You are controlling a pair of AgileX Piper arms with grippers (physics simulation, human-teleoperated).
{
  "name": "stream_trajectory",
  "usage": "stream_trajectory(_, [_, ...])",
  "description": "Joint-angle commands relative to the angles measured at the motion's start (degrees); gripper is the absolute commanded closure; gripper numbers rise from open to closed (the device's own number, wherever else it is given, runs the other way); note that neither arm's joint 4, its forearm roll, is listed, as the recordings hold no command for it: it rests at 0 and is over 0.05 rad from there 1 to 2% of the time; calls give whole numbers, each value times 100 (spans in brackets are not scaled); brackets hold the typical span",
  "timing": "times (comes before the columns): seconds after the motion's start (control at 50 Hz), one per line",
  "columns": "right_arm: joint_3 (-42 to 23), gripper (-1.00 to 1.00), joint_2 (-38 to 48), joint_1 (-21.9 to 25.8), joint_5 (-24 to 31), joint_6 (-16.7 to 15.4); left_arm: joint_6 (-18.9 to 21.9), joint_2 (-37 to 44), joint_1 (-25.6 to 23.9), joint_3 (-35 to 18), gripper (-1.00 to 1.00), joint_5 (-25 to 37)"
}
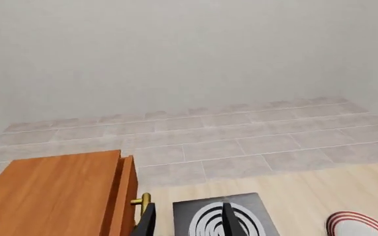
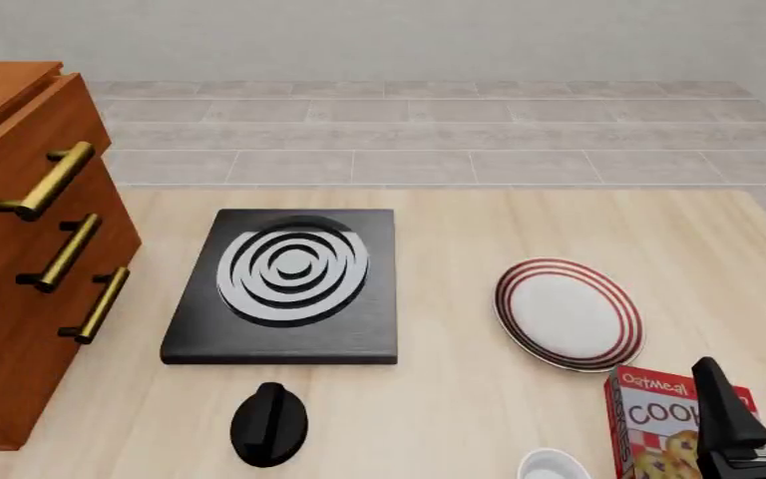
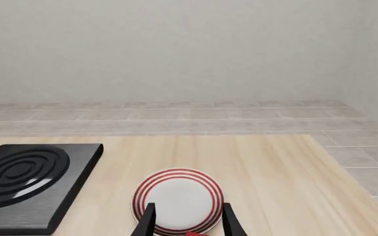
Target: Pick the akita bowl in the top layer of the wooden cabinet and place it on the plate.
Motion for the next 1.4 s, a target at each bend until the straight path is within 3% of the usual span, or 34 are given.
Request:
stream_trajectory(0.02, [0,-100,0,4,3,-3,113,362,-105,-500,-100,495])
stream_trajectory(0.22, [0,-100,-2,10,4,-3,140,626,10,-911,-100,1013])
stream_trajectory(0.24, [0,-100,-2,9,5,-4,194,707,241,-876,-100,1106])
stream_trajectory(0.28, [0,-100,-3,4,2,-3,26,846,158,-851,-100,1321])
stream_trajectory(0.4, [0,-100,-2,12,2,-6,272,852,237,-884,-100,1390])
stream_trajectory(0.48, [0,-100,-2,13,3,-7,217,943,200,-852,-100,1494])
stream_trajectory(0.52, [-1,-100,-2,12,1,-5,407,936,418,-829,-100,1464])
stream_trajectory(0.62, [-1,-100,-2,21,0,-3,225,1113,458,-857,-100,1590])
stream_trajectory(1.02, [-1,-100,-2,32,4,4,304,1414,682,-720,-100,1838])
stream_trajectory(1.4, [0,-100,-2,35,7,10,934,1771,1347,-875,-100,1922])
